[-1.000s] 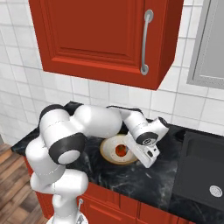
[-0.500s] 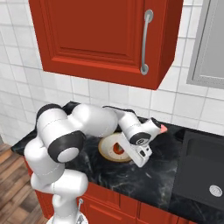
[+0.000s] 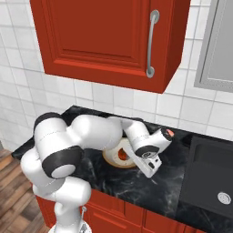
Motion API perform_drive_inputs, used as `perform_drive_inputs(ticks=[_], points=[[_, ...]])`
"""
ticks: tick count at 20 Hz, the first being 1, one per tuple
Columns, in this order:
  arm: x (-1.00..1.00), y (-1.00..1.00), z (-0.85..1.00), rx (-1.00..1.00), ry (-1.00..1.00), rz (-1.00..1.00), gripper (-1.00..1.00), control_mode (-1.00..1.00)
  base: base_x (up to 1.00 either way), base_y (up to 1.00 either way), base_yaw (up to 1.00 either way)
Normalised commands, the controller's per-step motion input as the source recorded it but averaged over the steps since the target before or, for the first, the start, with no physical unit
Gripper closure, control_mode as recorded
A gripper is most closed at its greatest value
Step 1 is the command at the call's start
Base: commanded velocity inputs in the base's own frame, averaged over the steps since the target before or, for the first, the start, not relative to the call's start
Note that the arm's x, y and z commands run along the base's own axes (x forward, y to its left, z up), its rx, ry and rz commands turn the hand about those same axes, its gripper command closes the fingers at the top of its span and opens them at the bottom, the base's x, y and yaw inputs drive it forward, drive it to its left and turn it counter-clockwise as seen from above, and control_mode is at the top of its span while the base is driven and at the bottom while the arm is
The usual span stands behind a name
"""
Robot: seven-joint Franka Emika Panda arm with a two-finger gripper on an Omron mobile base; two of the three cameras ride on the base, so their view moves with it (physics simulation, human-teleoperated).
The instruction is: Move the cup from next to the sink to the open cabinet. Then, move the bowl with the tomato to the fridge to clear the area for faucet cleaning.
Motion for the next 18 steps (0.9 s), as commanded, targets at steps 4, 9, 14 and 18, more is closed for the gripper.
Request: perform_drive_inputs(ticks=[4, 9, 14, 18], points=[[0.08, 0.0, 0.0, -0.02, -0.03, 0.0, -1.0, -1.0, 0.0, 0.0, 0.0], [0.57, 0.0, 0.0, 0.0, 0.0, -0.06, -1.0, -1.0, 0.0, 0.0, 0.0], [0.23, 0.0, -0.15, 0.0, 0.01, -0.01, -1.0, -1.0, 0.0, 0.0, 0.0], [0.0, 0.0, -0.49, 0.0, -0.01, 0.0, -1.0, -1.0, 0.0, 0.0, 0.0]])
